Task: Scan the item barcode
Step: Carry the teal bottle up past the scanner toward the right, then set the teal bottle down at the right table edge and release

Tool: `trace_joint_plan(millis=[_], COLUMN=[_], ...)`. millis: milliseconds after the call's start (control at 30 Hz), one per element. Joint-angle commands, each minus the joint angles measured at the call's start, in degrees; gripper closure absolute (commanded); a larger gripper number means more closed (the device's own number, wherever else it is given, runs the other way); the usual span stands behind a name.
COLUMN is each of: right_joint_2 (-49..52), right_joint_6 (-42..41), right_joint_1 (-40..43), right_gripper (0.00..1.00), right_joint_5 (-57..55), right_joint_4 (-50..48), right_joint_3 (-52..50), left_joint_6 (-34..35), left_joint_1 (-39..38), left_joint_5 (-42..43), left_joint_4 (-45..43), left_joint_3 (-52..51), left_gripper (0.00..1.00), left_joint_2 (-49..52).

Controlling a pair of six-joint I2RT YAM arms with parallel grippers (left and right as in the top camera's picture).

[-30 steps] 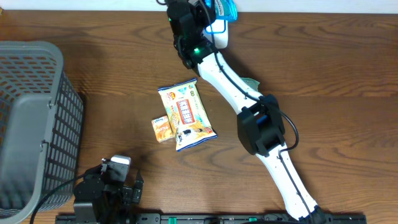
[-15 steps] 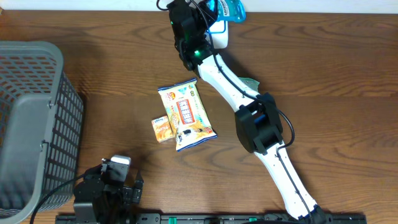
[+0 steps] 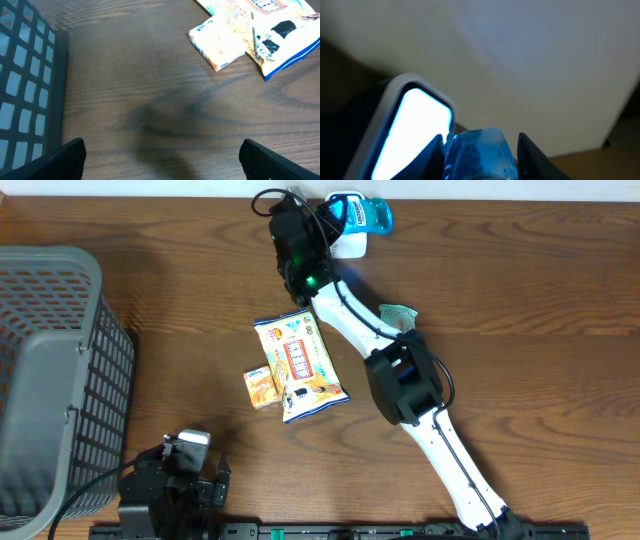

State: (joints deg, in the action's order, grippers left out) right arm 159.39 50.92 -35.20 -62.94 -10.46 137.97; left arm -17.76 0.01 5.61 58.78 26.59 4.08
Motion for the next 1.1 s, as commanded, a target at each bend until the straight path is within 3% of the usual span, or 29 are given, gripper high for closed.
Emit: trace_joint_plan(millis=[0, 733, 933, 1067], right_joint_2=[-2.32, -5.55, -5.55, -5.55], right_joint_6=[5.09, 3.96, -0.15, -8.52], right_joint_1=[-1.01, 8.24, 15.19, 19.96], right_gripper=[0.85, 0.92, 0.94, 0.92], right_joint_5=[-9.05, -24.61, -27.69, -27.67], right_joint_4=[-4.48, -3.87, 1.4, 9.53], right_joint_3=[1.9, 1.88, 1.73, 1.73], left_joint_6=[0.74, 0.74, 0.74, 0.74], left_joint_1=[0.31, 0.31, 0.31, 0.31], left_joint_5=[-0.28, -0.28, -0.28, -0.28], left_joint_4=[0.09, 0.09, 0.09, 0.09], left_joint_3=[-0.11, -0.11, -0.11, -0.11], left_gripper=[0.02, 0.02, 0.02, 0.02], left_joint_2=[-0.04, -0.04, -0.04, -0.04])
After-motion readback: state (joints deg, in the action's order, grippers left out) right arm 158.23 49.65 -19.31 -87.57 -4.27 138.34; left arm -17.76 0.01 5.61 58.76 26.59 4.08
